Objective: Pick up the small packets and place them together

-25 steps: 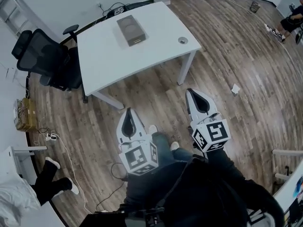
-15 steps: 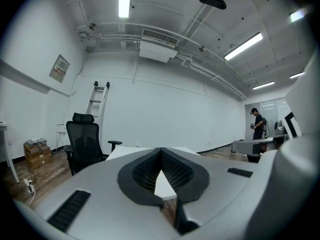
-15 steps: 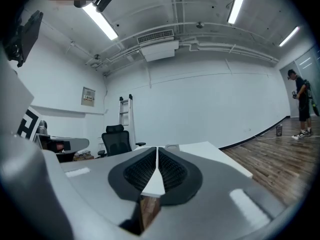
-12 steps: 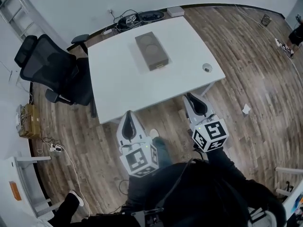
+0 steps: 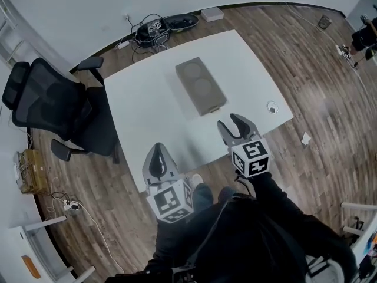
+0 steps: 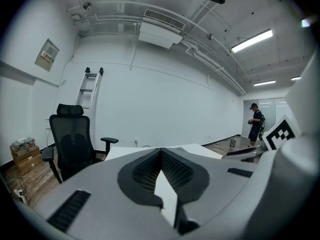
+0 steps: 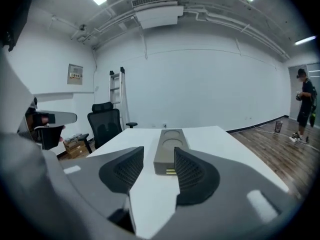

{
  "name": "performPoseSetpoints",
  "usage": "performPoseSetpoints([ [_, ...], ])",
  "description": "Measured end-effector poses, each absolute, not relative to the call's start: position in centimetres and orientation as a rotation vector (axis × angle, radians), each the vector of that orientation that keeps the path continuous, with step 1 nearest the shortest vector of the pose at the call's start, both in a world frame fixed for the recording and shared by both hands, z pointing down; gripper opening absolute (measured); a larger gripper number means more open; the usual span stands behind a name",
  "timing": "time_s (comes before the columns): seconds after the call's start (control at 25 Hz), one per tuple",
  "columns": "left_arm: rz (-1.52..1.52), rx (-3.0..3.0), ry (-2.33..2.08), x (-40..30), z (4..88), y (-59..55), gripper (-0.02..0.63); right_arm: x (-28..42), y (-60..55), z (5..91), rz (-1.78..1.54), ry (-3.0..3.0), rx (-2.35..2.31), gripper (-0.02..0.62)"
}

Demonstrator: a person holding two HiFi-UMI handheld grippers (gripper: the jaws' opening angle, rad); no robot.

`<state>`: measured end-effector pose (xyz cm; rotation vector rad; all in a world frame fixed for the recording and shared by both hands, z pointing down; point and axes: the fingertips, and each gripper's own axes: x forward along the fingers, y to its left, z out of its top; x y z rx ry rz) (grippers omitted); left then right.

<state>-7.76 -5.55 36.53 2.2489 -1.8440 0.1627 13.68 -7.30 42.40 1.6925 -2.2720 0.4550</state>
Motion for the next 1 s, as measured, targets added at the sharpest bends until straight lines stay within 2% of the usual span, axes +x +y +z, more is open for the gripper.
performPoseSetpoints([
  [0.08,0.173,2.247,-1.817,-8.2,37.2,-7.4,-0.002,13.5,-9.4,44.3,0.487,-2.220,1.657,0.174],
  [0.48,0.237,2.180,-1.743,-7.5,40.7,-10.0,-0.002,14.5,-13.2,52.8,0.640,-2.028,1.464,0.204],
  [0.88,0.325,2.135,-1.692,-6.5,42.9,-10.6,-0.002,15.3,-15.8,57.7,0.668,-1.887,1.447,0.202],
  [1.0,0.331,2.136,-1.699,-6.6,42.9,-10.8,-0.002,15.1,-15.8,57.5,0.646,-1.870,1.458,0.174],
])
